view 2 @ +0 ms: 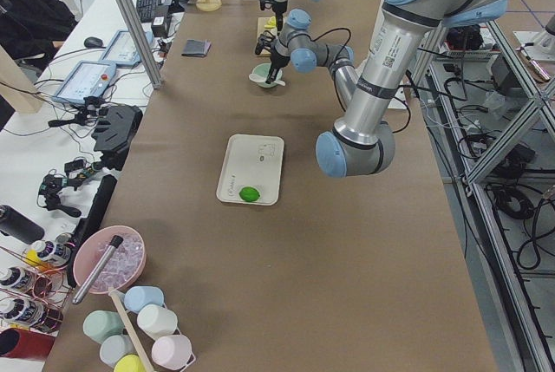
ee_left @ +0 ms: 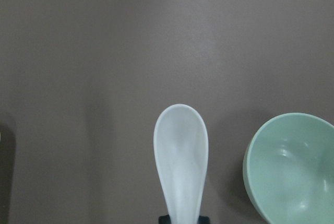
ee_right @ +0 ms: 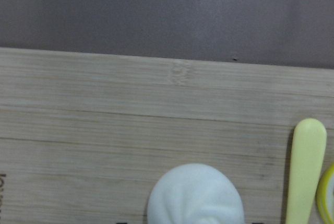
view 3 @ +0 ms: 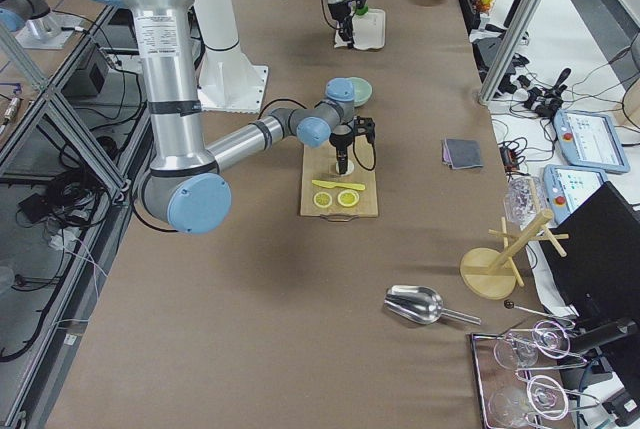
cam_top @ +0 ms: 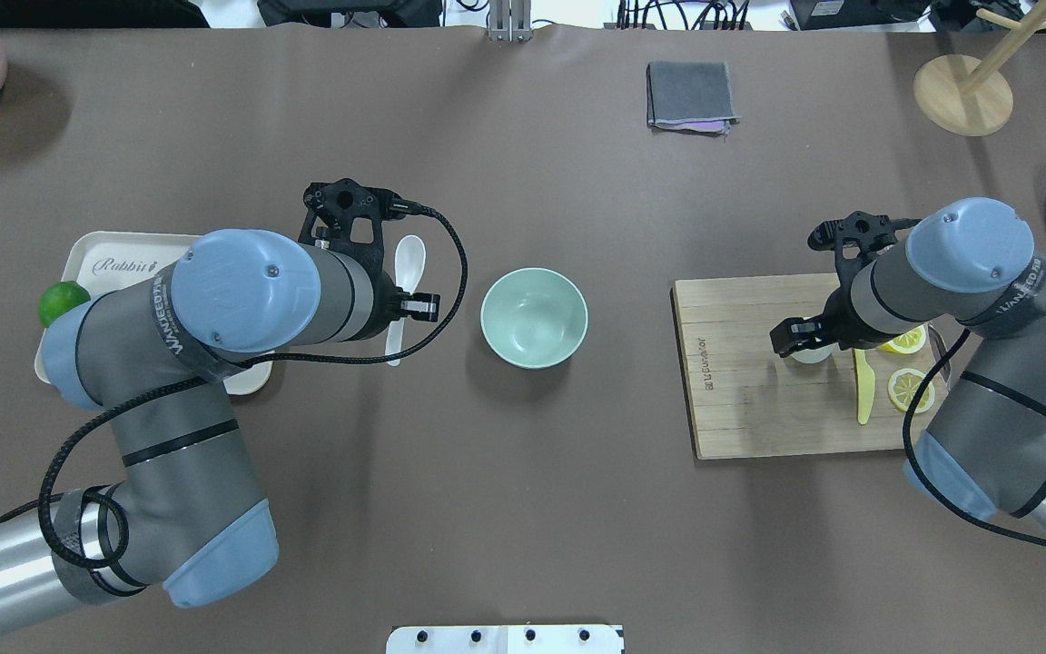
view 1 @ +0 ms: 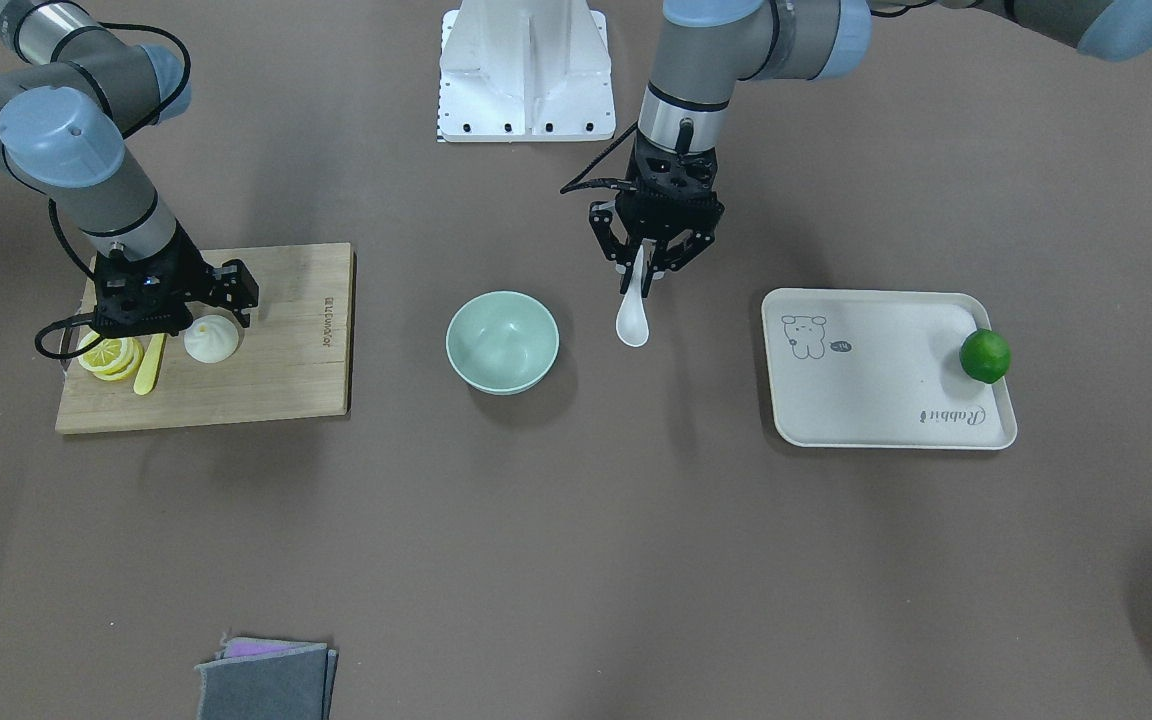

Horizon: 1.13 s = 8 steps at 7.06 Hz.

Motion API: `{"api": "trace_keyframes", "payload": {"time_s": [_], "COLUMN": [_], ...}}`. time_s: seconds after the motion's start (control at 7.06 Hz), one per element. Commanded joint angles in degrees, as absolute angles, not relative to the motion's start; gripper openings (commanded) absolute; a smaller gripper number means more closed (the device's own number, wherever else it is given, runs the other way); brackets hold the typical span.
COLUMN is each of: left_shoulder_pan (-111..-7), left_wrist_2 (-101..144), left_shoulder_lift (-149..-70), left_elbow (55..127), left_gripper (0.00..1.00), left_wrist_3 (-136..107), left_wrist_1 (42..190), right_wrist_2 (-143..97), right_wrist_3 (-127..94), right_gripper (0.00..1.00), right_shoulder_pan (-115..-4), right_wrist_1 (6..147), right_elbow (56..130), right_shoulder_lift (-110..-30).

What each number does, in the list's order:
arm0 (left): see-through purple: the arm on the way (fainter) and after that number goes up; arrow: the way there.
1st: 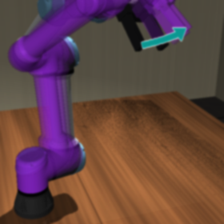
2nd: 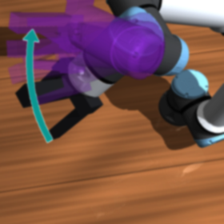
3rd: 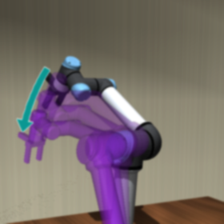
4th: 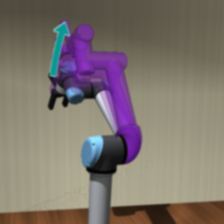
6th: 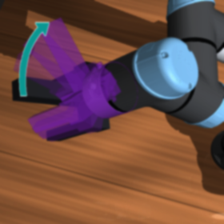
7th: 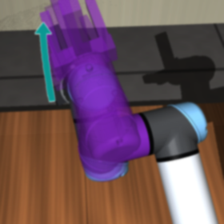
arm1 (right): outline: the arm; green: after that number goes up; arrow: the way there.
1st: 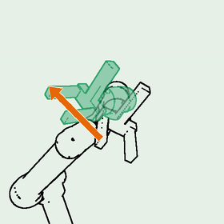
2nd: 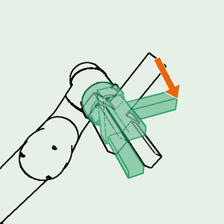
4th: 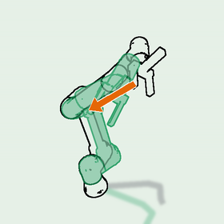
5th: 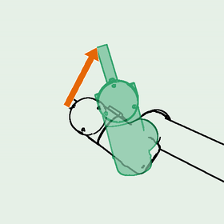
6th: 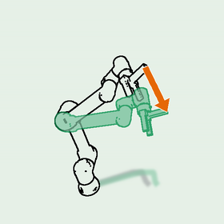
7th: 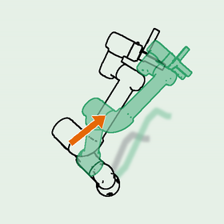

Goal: Put spoon and bun in bowl

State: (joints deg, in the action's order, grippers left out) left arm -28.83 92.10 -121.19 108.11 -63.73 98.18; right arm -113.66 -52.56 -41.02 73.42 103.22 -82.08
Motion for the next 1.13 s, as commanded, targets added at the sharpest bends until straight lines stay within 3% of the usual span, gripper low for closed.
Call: {"api": "trace_keyframes", "payload": {"time_s": [0.0, 0.71, 0.99], "left_shoulder_pan": [-28.7, -19.9, -19.5], "left_wrist_2": [91.8, 83.2, 82.6], "left_shoulder_lift": [-121.2, -124.4, -131.1], "left_elbow": [108.1, 106.3, 100.1], "left_gripper": [0.0, 0.0, 0.0], "left_wrist_3": [-63.8, -67.2, -67.9], "left_wrist_1": [98.2, 96.0, 96.0], "right_wrist_2": [-113.9, -114.9, -114.7], "right_wrist_3": [-52.9, -59.1, -59.2], "right_gripper": [0.0, 0.0, 0.0], "right_shoulder_pan": [-41.0, -43.4, -43.3], "right_wrist_1": [73.4, 73.5, 73.8], "right_elbow": [103.0, 107.5, 107.2], "right_shoulder_lift": [-81.7, -78.1, -76.1]}}
